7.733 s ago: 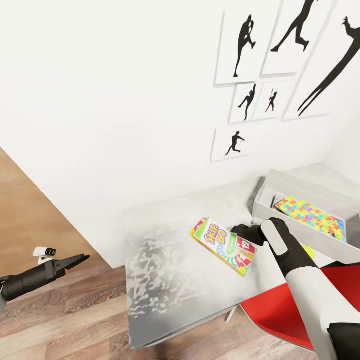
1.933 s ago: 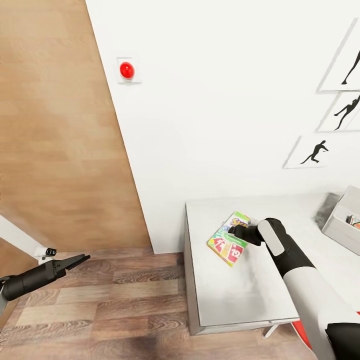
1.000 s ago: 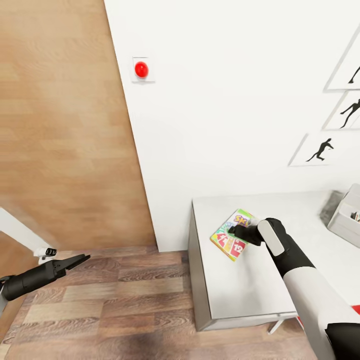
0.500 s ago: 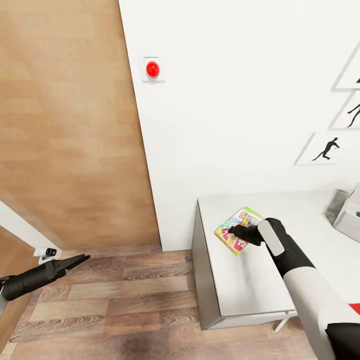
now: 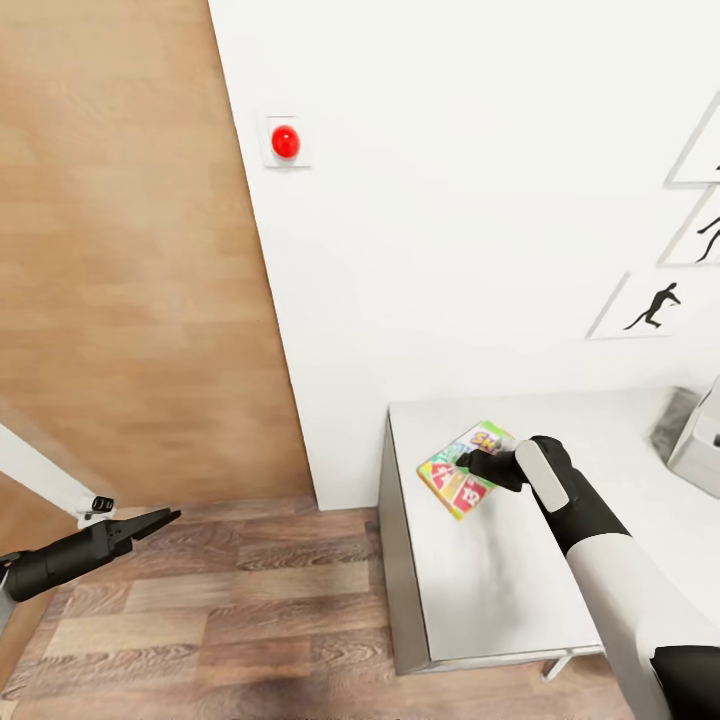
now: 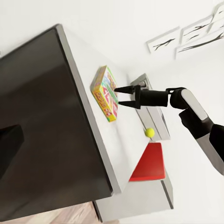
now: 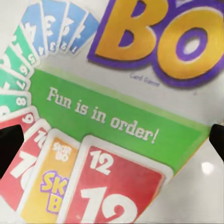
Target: Put all the toys in the child's room - the three board games (two on the bed and one on the table), the two jigsaw puzzles on the table, and the tennis ball on the table - inside the toy box on the table in the child's room.
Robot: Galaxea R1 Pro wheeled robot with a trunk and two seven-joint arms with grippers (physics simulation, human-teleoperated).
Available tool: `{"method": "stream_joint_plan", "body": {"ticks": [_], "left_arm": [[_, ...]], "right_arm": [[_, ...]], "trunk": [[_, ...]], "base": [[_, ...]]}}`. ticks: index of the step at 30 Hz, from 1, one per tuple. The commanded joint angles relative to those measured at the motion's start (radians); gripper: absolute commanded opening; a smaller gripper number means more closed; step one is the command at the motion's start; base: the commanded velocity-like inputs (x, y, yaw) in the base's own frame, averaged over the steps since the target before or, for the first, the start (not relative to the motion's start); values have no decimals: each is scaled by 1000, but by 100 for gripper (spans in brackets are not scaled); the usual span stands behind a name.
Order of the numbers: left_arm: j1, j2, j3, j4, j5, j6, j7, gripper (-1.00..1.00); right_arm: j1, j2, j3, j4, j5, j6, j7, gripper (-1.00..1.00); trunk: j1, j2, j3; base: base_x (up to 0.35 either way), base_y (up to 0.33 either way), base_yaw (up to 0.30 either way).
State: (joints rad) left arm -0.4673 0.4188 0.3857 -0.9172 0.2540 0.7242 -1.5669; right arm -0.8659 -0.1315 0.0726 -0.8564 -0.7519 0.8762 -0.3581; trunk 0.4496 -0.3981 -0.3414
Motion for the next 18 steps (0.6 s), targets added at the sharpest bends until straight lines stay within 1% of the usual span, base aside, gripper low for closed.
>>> {"method": "stream_joint_plan", "body": {"ticks": [1,7,18], "left_arm": [[-1,0,0,0,-1,11,-4,100],[-1,0,-1,0,-1,11,-4,100],[-1,0,-1,0,-1,11,-4,100]], "right_arm": [[-1,-1,4,-1,-10,1,-10,100],[-1,-1,4,-1,-10,1,-10,100],[-1,0,4,-2,-10,1,-10,100]], "trunk": [[0,-2,-2],[0,-2,-2],[0,-2,-2]], "base": [[-99,118,0],[-97,142,0],[-9,21,0]]}}
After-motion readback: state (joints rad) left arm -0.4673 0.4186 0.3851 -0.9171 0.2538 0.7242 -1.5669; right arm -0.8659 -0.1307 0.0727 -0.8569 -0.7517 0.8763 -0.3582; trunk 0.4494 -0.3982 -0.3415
